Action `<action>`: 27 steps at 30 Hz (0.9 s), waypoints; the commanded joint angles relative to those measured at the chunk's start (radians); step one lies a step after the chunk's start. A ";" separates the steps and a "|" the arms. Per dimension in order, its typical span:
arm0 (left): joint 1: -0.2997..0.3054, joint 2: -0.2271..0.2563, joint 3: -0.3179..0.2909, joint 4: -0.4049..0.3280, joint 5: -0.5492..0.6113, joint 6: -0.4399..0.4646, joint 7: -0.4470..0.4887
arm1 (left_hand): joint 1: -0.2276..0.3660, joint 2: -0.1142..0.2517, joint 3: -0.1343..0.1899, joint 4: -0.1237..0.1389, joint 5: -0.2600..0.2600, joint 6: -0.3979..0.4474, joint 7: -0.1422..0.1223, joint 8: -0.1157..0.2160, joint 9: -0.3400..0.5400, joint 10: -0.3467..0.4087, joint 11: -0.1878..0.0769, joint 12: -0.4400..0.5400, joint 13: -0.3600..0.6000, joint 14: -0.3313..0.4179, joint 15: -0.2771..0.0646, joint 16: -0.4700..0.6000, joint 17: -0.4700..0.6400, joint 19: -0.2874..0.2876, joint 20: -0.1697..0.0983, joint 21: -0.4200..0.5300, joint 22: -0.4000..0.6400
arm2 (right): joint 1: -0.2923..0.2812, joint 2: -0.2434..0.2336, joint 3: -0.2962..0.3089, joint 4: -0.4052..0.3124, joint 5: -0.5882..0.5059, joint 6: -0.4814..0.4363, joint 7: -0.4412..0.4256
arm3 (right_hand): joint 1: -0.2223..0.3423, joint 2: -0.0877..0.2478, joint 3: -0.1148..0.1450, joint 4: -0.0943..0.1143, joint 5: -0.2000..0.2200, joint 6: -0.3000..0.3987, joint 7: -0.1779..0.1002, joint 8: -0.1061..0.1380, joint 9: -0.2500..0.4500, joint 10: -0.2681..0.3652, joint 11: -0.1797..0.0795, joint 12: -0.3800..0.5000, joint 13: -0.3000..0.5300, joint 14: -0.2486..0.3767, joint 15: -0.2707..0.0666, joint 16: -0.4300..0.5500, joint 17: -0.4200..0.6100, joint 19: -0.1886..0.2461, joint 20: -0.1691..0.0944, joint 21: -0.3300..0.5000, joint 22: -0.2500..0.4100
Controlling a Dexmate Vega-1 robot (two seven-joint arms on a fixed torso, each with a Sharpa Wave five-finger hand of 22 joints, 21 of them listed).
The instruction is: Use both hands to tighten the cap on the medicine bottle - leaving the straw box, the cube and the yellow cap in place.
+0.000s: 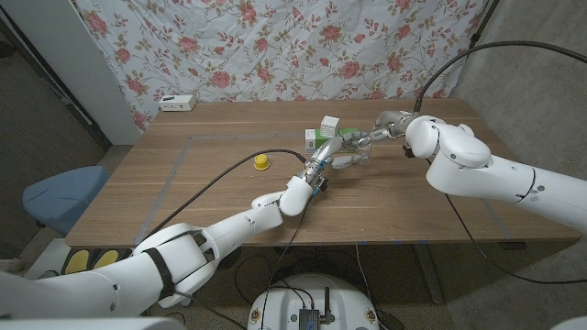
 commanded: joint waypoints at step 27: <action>0.014 0.013 -0.002 -0.042 0.004 0.025 -0.018 | 0.003 0.008 0.006 -0.001 0.003 0.005 -0.004 0.001 0.004 0.047 -0.039 0.005 0.004 0.003 -0.085 0.003 0.001 -0.003 0.002 -0.001 0.003 | -0.063 -0.007 0.083 -0.009 0.029 0.072 0.022 | 0.161 0.003 0.071 -0.024 0.036 0.078 -0.089 0.014 -0.010 0.004 -0.013 0.024 0.002 0.006 -0.022 0.013 -0.003 0.006 -0.004 0.004 0.001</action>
